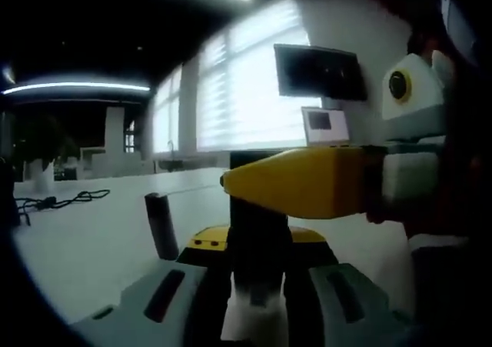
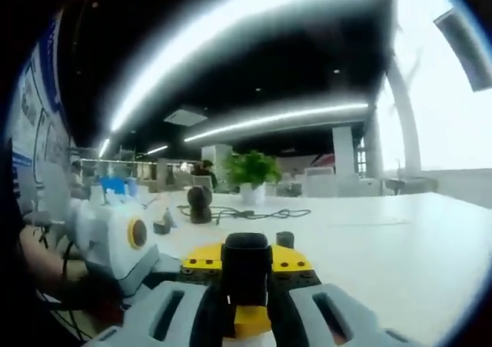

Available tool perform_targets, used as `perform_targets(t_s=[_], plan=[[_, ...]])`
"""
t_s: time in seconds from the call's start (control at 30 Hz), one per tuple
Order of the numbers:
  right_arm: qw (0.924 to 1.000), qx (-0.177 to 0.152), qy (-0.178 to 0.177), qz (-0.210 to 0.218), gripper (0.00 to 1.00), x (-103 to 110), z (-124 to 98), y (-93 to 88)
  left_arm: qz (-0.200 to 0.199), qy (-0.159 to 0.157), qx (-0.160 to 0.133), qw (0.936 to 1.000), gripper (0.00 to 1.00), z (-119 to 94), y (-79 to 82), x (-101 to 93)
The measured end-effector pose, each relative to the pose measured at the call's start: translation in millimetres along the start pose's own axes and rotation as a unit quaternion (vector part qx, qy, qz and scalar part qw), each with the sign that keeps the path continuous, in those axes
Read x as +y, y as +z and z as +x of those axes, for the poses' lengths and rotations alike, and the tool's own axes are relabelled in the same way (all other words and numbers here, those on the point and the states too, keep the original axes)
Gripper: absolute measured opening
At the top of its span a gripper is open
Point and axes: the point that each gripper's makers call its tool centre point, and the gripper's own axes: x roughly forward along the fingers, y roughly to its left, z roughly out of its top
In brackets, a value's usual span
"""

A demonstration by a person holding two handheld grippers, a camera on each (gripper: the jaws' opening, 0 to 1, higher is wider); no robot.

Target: Pick up cosmetic bottle twist off cap place on table pick up cap screw tight cap place on table

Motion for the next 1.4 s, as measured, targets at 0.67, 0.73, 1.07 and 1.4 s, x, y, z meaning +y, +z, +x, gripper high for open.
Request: perform_targets(t_s=[0.67,0.73,1.07,1.4], plan=[[0.999,-0.014,0.042,0.008,0.29,-8,-4,7.4,-0.016,-0.027,0.009,0.9995,0.15,1,-1.3,0.7],[0.998,-0.016,0.06,0.013,0.29,-3,-6,8.4,-0.016,-0.03,0.011,0.9994,0.15,1,-1.7,1.6],[0.992,-0.019,0.124,-0.011,0.31,-8,-28,5.0,-0.028,-0.056,0.014,0.9979,0.15,-1,-2.4,4.8],[0.9862,-0.007,0.164,0.015,0.3,-21,-46,-1.0,-0.035,-0.086,-0.003,0.9957,0.15,-5,-0.9,-0.8]])
